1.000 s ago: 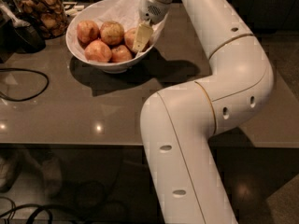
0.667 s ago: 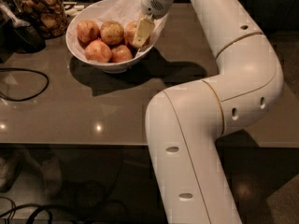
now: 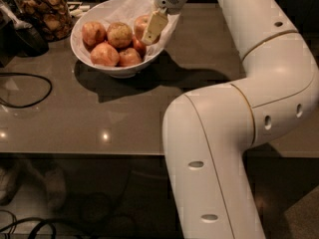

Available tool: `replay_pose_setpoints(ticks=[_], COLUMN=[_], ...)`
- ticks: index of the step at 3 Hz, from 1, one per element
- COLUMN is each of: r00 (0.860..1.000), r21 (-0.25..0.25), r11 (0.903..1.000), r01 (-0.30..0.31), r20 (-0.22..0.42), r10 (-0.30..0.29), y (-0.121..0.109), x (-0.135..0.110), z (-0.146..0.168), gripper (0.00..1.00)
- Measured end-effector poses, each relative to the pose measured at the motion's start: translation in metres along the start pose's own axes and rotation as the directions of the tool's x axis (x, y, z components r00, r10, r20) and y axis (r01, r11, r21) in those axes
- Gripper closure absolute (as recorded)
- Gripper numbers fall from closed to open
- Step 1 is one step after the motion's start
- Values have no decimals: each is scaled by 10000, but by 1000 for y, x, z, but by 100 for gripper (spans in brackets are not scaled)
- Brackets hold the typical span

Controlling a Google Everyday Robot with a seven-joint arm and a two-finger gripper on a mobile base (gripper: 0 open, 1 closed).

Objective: Pick apple from white bowl

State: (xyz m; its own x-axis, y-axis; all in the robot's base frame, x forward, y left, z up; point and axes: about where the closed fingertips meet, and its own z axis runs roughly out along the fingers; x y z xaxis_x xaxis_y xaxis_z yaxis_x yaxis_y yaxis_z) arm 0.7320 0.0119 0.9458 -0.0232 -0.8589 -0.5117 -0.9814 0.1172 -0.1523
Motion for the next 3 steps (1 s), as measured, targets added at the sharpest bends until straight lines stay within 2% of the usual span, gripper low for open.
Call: replay_pose_setpoints(ticks=[1, 3], r00=[9990, 9833], r21=[-248, -679], r11=[9990, 9848], r01=[373, 1596], r20=[244, 996], r10=[-367, -1525], y=[15, 61], x=[-12, -53], z=[-13, -56], gripper=[100, 100])
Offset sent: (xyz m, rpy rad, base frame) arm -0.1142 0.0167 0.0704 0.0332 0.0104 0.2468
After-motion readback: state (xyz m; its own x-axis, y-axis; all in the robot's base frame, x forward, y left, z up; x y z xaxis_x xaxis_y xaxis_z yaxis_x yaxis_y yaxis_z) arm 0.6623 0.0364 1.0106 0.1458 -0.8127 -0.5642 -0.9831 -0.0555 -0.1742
